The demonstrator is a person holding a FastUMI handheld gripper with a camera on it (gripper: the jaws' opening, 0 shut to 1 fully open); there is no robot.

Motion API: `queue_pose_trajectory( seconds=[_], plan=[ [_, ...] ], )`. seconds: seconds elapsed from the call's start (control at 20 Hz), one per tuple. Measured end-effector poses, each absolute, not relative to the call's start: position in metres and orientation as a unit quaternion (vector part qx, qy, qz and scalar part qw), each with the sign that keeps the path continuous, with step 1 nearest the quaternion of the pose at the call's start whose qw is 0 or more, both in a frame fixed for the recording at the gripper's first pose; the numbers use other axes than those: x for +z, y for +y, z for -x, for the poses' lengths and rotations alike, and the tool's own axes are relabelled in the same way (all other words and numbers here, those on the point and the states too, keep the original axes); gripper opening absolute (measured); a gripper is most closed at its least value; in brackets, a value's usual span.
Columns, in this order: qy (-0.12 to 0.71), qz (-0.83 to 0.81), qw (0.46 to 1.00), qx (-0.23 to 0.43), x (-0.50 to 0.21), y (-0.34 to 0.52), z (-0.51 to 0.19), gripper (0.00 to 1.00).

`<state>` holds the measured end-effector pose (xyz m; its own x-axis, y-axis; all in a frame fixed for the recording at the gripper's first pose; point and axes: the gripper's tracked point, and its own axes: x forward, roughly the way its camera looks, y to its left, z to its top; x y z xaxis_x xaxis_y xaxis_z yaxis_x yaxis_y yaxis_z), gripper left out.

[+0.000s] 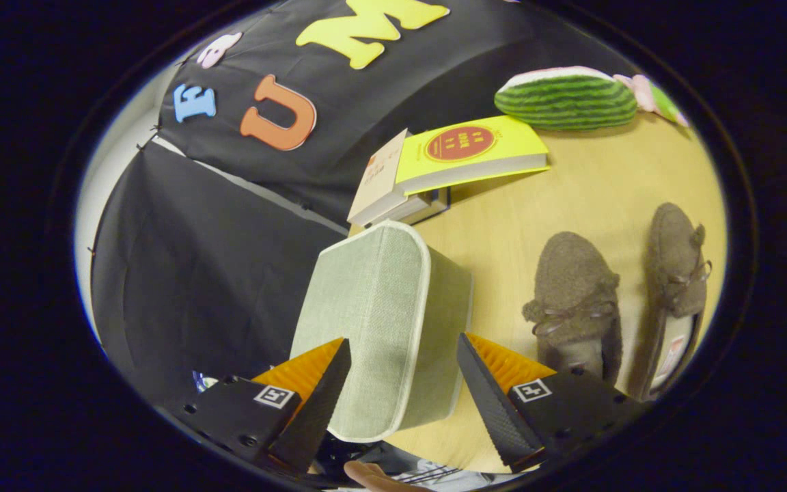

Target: Open the storage box then place both shoes into the box .Put the left shoe in first, then the right shoe, with the right side of both shoes facing outward in a uniform manner.

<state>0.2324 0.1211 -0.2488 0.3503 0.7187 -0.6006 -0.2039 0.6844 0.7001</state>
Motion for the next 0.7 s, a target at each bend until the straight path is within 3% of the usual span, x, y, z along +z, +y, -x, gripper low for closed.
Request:
queue_pose_trajectory(
  seconds=[0.2, 0.5, 0.65, 0.7],
  plan=[
    [0.497, -0.297, 0.733, 0.355, -0.254, 0.140, -0.244, 0.99],
    [0.564, -0.376, 0.622, 0.392, -0.260, 0.160, -0.228, 0.97],
    [0.575, -0.377, 0.619, 0.380, -0.270, 0.156, -0.233, 0.81],
    [0.576, -0.376, 0.618, 0.380, -0.269, 0.155, -0.234, 0.69]
  ],
)
